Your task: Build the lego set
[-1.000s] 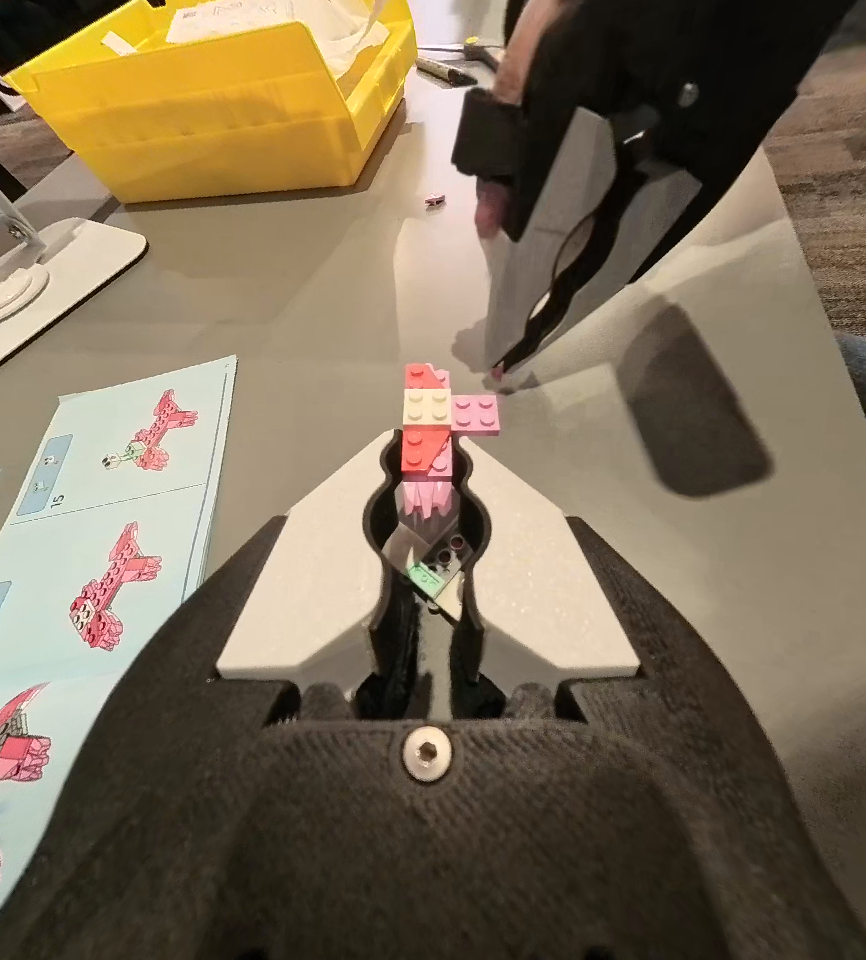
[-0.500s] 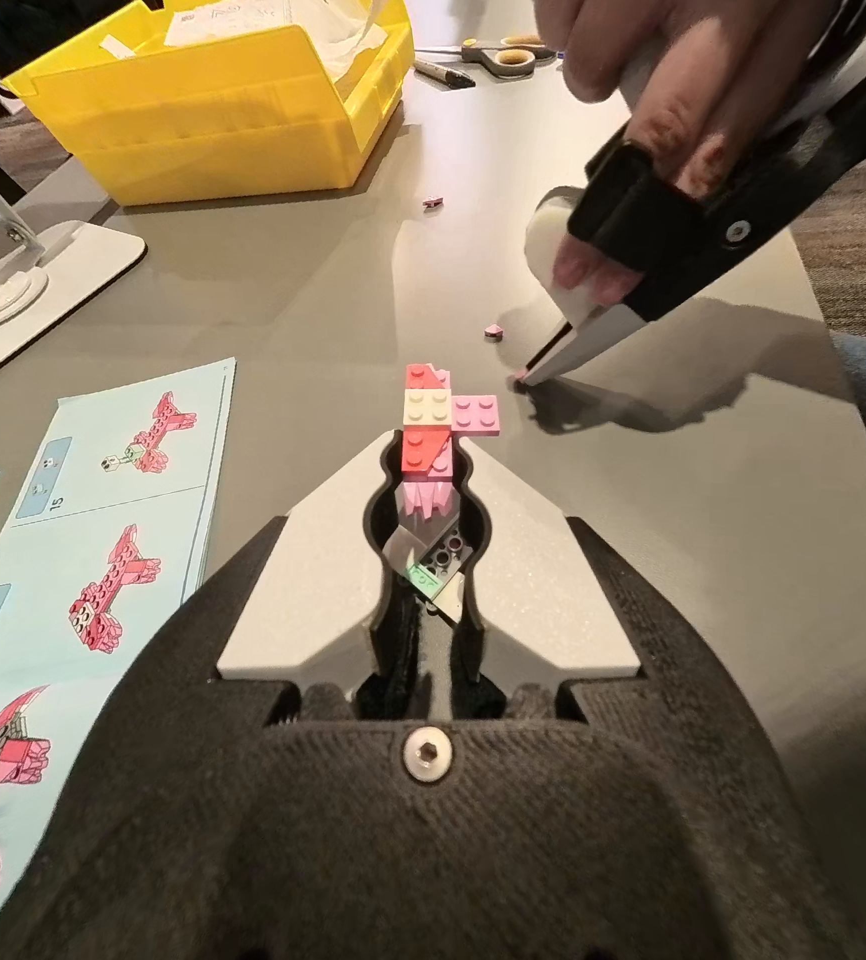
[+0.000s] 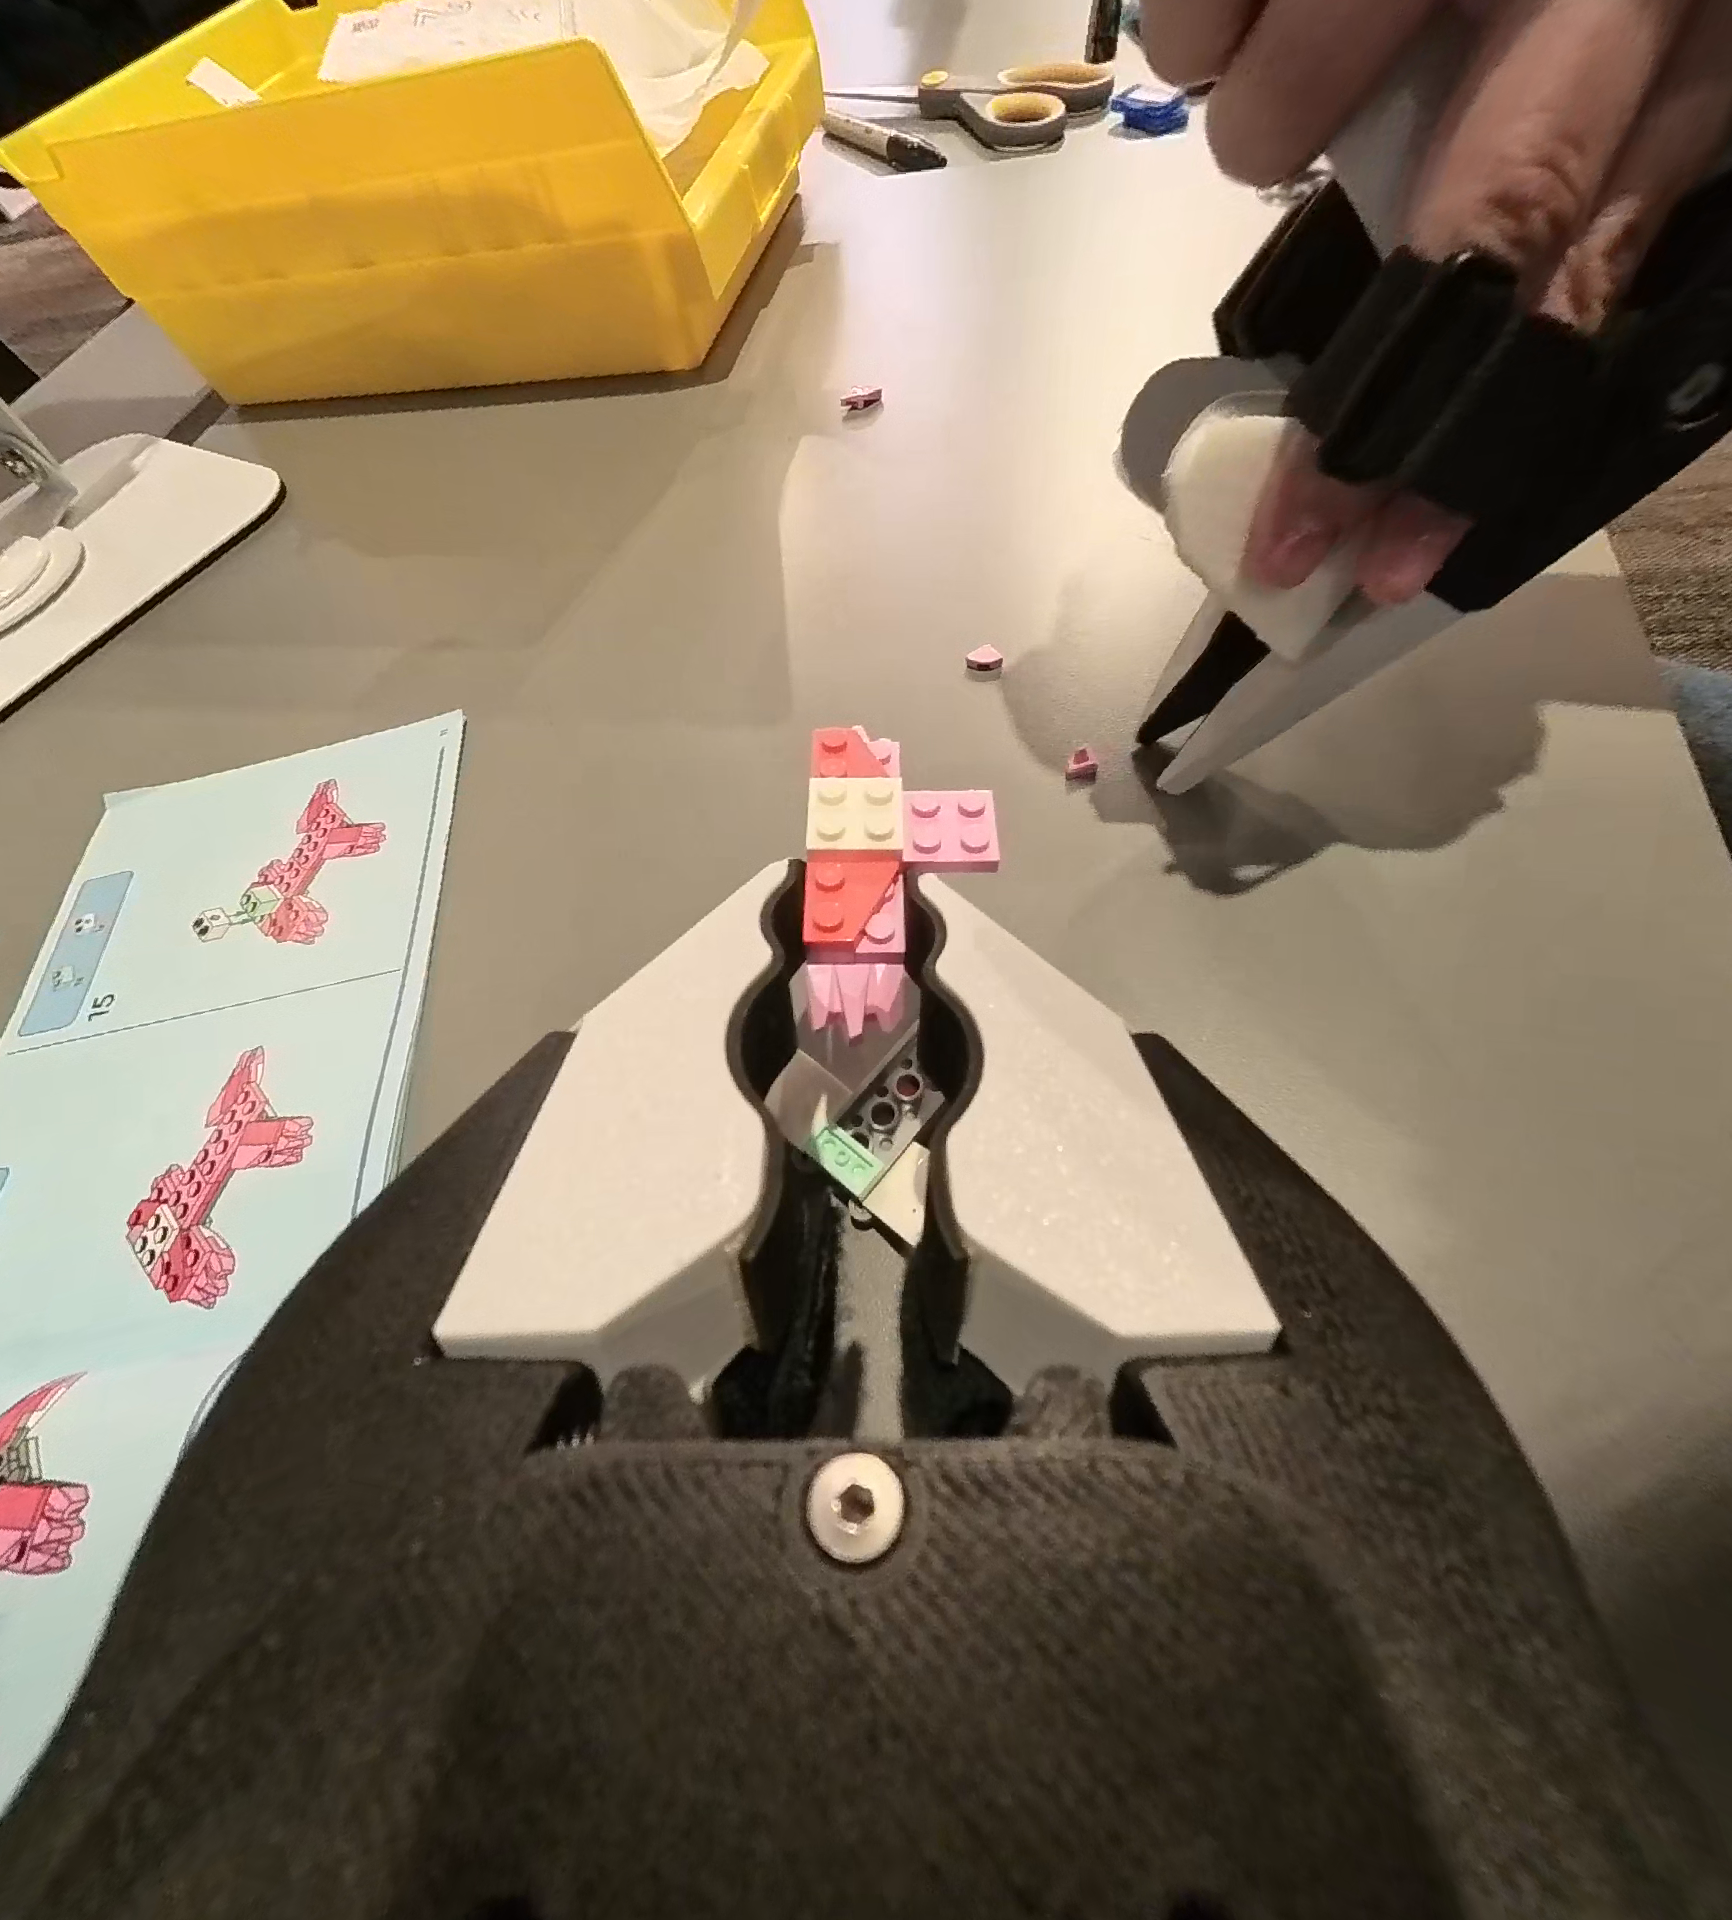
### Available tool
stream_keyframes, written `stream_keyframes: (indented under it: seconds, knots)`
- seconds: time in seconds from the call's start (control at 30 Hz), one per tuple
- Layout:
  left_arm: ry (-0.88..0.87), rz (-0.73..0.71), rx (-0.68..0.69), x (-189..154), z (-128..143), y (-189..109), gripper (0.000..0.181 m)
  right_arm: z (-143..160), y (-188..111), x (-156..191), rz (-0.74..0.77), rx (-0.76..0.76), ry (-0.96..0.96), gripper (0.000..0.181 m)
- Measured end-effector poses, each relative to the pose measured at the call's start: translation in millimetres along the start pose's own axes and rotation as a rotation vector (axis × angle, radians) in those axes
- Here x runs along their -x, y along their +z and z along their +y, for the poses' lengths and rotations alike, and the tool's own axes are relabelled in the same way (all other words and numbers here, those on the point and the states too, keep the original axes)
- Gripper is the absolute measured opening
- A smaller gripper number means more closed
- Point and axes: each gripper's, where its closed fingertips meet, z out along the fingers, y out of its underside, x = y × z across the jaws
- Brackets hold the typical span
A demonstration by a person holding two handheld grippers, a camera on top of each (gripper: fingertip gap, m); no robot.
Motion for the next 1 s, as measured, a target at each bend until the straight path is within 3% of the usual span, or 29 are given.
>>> stream_keyframes:
  seconds: [0.13,0.27,0.43,0.53,0.67,0.87,1.0]
  knots:
    - [0.002,-0.006,-0.003,1,-1,-1,0.017,8,-2,-2,0.01,-0.022,0.156,0.023]
    - [-0.004,-0.019,-0.019,4,-3,-3,0.017,31,-3,-14,0.084,-0.062,0.719,0.027]
    - [-0.006,-0.054,-0.04,10,-5,-4,0.017,76,-16,-26,0.484,-0.108,1.581,0.027]
    - [-0.011,-0.081,-0.074,14,-9,-7,0.017,96,-31,-12,0.801,-0.099,1.941,0.027]
    - [-0.024,-0.109,-0.134,19,-19,-14,0.017,106,-53,8,1.104,0.038,2.033,0.027]
    - [-0.018,-0.138,-0.168,25,-23,-21,0.017,106,-67,4,1.184,0.06,1.943,0.021]
    - [-0.014,-0.215,-0.172,47,-21,-35,0.016,109,-70,10,1.202,0.077,1.961,0.021]
